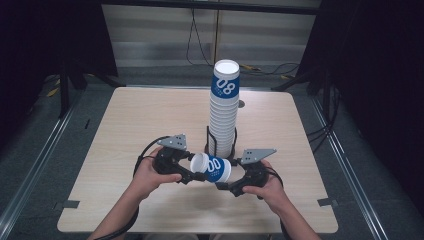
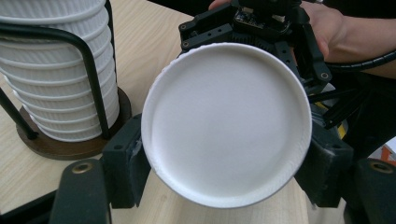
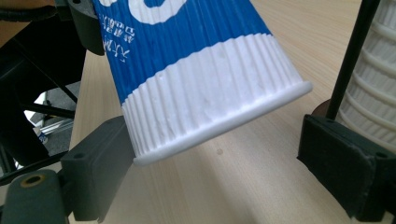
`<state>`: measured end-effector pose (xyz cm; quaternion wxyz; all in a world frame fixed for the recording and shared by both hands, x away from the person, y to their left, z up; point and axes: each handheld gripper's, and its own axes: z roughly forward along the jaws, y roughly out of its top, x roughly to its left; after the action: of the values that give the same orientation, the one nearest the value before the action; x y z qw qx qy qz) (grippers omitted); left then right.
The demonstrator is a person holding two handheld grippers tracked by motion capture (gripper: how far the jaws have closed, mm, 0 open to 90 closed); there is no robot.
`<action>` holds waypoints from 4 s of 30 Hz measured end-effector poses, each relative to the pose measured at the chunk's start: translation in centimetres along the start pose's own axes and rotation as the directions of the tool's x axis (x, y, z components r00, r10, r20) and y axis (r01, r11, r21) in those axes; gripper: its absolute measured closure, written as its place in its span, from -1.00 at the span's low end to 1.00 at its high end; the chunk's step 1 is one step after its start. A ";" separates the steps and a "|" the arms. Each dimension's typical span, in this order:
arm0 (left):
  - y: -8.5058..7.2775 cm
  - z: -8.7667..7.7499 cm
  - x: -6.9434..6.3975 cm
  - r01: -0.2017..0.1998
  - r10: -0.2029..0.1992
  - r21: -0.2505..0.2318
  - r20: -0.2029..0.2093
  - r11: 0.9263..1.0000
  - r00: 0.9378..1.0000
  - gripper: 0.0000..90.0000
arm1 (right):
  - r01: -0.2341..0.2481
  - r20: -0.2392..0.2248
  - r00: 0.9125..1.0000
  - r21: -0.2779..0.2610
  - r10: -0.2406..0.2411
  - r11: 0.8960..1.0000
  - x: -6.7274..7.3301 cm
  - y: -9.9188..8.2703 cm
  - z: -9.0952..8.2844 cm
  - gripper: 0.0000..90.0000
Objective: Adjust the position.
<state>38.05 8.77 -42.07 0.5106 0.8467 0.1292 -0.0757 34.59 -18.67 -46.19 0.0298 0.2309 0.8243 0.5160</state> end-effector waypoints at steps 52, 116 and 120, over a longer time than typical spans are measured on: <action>-0.1 0.2 0.3 0.003 -0.004 0.024 0.009 1.000 1.000 -0.35 | 0.068 -0.029 0.997 0.005 -0.067 0.998 -0.2 0.7 0.5 -0.71; -0.8 1.0 -0.2 -0.061 0.084 0.274 -0.072 0.960 0.994 -0.55 | 0.262 -0.010 0.956 0.472 -0.292 0.842 -0.1 3.6 -0.7 -0.57; -0.8 1.1 -0.2 -0.065 0.087 0.274 -0.071 0.959 0.994 -0.55 | 0.265 -0.003 0.953 0.497 -0.304 0.826 0.0 4.1 -0.6 -0.57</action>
<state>37.65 8.10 -43.24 0.3864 0.9154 0.1059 -0.0382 35.83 -17.66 -42.35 0.0778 0.1250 0.9517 0.2695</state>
